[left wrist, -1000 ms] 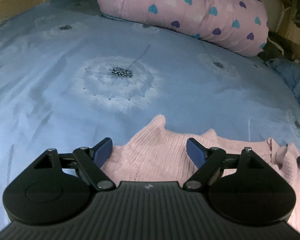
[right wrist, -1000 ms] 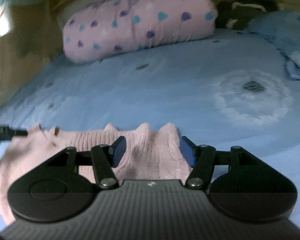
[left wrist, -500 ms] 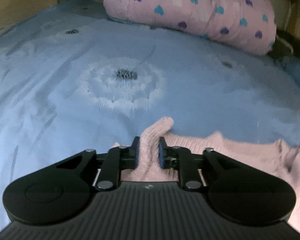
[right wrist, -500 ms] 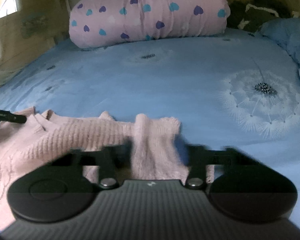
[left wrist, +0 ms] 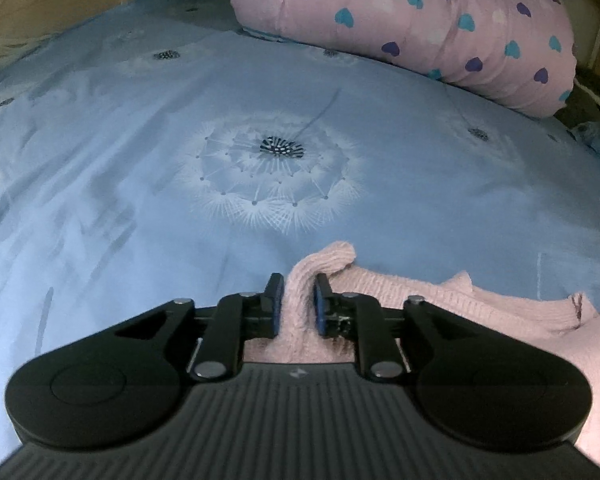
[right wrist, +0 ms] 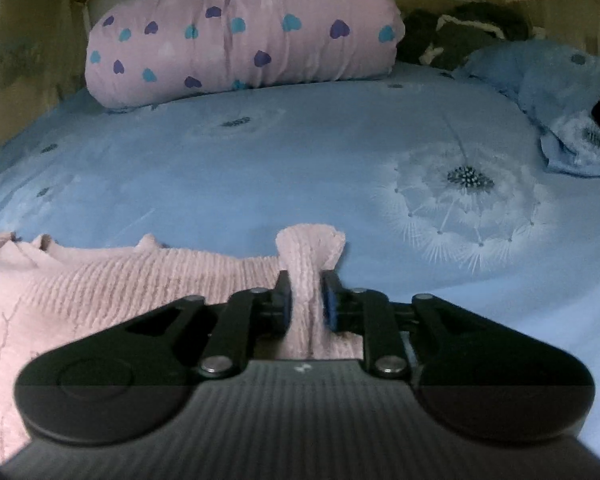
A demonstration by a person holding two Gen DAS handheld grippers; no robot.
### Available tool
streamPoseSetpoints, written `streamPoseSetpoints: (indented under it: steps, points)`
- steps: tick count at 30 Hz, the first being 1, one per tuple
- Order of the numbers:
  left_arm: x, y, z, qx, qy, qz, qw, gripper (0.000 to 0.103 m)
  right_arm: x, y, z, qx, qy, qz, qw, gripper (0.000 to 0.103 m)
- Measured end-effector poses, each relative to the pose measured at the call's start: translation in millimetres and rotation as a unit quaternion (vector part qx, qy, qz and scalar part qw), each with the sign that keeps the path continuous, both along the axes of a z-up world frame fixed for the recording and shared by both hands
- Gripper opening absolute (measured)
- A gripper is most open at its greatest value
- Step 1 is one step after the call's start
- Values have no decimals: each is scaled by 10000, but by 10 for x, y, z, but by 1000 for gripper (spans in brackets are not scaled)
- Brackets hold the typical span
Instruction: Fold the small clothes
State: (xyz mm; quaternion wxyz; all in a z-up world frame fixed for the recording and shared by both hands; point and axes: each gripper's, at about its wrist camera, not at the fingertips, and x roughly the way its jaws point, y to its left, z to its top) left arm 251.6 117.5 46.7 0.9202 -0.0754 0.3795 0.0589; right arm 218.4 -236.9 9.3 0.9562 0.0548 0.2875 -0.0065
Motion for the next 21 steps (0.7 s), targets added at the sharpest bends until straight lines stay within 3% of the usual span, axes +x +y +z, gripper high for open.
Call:
streamPoseSetpoints:
  steps: [2,3,5,7,11,15,21]
  points:
    - [-17,11,35,-49,40,11,10000,35,-42,8,38,-3,17,-155,9999,39]
    - [-28,19,60,-83,51,23,9999,40,-71,15,74,13,5,-195,9998,40]
    - [-64,26,116,-152,29,44,9999,61,-137,29,172,8,-94,-203,9997,42]
    - [-113,24,174,-154,-18,41,9999,68,-193,82,286,-73,-222,-190,9995,42]
    - [-228,-26,280,-53,-54,-38,10000,76,-221,279,520,-311,-414,-38,9987,46]
    - [-383,-105,309,-163,-4,-284,9995,80,-99,631,686,-384,-448,865,9945,46]
    - [-540,-342,231,-157,140,-679,9975,84,326,1195,623,-59,262,2135,9766,45]
